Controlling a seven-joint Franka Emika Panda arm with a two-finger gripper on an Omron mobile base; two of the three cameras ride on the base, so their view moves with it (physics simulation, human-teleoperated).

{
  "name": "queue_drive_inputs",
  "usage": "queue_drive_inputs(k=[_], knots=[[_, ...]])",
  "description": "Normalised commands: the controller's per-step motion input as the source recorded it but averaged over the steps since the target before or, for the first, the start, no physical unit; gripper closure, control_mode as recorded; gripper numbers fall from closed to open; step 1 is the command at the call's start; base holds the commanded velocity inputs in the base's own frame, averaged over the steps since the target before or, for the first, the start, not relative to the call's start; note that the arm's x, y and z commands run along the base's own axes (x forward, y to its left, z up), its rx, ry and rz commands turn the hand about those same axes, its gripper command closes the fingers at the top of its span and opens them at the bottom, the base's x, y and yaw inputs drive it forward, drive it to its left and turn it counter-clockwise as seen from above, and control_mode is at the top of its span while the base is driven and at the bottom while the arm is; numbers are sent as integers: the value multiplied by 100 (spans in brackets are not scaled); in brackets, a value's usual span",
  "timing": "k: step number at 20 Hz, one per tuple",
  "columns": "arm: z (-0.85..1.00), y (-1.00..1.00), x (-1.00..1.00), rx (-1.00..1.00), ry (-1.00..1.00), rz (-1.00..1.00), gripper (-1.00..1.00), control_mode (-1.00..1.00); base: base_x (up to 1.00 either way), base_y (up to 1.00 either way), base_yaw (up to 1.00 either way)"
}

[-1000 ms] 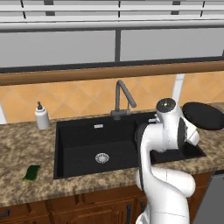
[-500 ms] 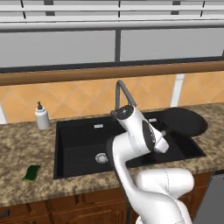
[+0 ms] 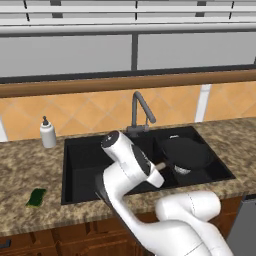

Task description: Pick the pan and sponge and place them into the sink. Then turn on the water.

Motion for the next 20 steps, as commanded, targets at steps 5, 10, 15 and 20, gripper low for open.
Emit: queue_drive_inputs(k=[5, 10, 15, 20], knots=[[-6, 64, 6, 1, 1, -4, 100, -100, 0, 0, 0], [-10, 32, 35, 0, 0, 0, 100, -100, 0, 0, 0], [-29, 16, 50, 0, 4, 0, 100, -100, 0, 0, 0], [-39, 21, 50, 0, 0, 6, 100, -100, 0, 0, 0]])
